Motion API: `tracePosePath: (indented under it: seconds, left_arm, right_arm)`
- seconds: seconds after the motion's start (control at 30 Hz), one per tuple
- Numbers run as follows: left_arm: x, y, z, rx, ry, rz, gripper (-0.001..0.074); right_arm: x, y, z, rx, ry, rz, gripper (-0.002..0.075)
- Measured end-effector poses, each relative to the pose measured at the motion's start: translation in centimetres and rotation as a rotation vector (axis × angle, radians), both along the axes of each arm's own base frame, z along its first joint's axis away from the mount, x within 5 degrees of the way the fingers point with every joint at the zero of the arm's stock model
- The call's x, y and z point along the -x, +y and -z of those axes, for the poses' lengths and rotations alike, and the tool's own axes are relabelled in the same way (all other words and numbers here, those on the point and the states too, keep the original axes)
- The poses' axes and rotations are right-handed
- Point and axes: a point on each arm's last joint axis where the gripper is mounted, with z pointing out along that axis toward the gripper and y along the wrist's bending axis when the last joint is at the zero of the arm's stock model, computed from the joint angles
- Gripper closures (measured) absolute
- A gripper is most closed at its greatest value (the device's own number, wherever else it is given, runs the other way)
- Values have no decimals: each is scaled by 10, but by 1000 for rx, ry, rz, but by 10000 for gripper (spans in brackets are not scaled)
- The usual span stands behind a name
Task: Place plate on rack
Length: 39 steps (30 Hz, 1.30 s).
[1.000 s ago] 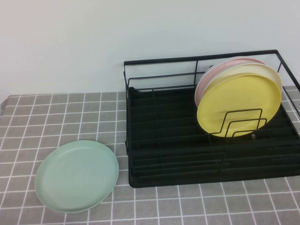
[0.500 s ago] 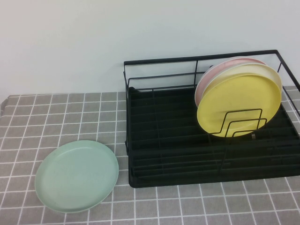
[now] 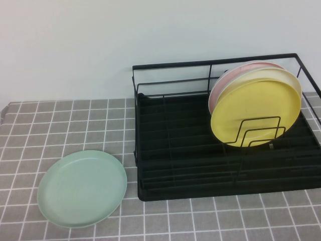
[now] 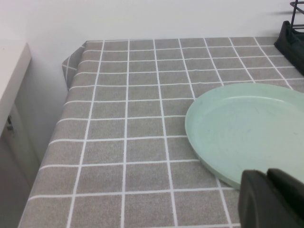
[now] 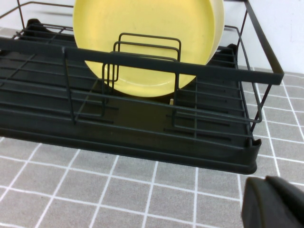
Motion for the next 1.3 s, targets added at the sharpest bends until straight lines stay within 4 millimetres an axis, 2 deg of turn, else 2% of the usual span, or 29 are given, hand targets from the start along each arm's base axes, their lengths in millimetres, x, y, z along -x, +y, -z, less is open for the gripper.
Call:
tracePosePath:
  seconds: [0.2, 0.33, 0.43, 0.6, 0.67, 0.73, 0.83, 1.0, 1.07, 1.17, 1.3]
  left_arm:
    - [0, 0, 0, 2, 0, 1, 737]
    - [-1, -4, -4, 173, -33, 9, 737]
    - [-1, -6, -13, 419, -95, 3, 737]
    - [-2, -7, -21, 809, -138, -20, 737]
    - [-2, -7, -22, 888, -133, -22, 737]
    - [-2, -7, -23, 944, -129, -23, 737]
    - [-2, -8, -23, 969, -126, -24, 737]
    - [-2, -6, -24, 964, -152, -35, 737]
    - [-2, -5, -25, 970, -158, -38, 737]
    - [-2, -5, -25, 976, -155, -37, 737]
    - [-1, -8, -23, 967, -124, -19, 737]
  right_arm:
    - [0, 0, 0, -2, 0, 0, 727]
    - [-1, 2, -4, -127, -27, 0, 727]
    - [-2, 3, -15, -370, -102, 27, 727]
    - [-2, 0, -27, -992, -111, 88, 727]
    - [-3, -4, -29, -1139, -123, 124, 727]
    - [-3, -10, -31, -1191, -173, 180, 727]
    - [-3, -17, -33, -1206, -230, 237, 727]
    - [-3, -15, -32, -1146, -224, 222, 727]
    - [-3, -11, -31, -1044, -203, 177, 727]
    - [-2, -1, -30, -799, -175, 74, 727]
    - [6, 8, -60, -567, -256, -68, 727]
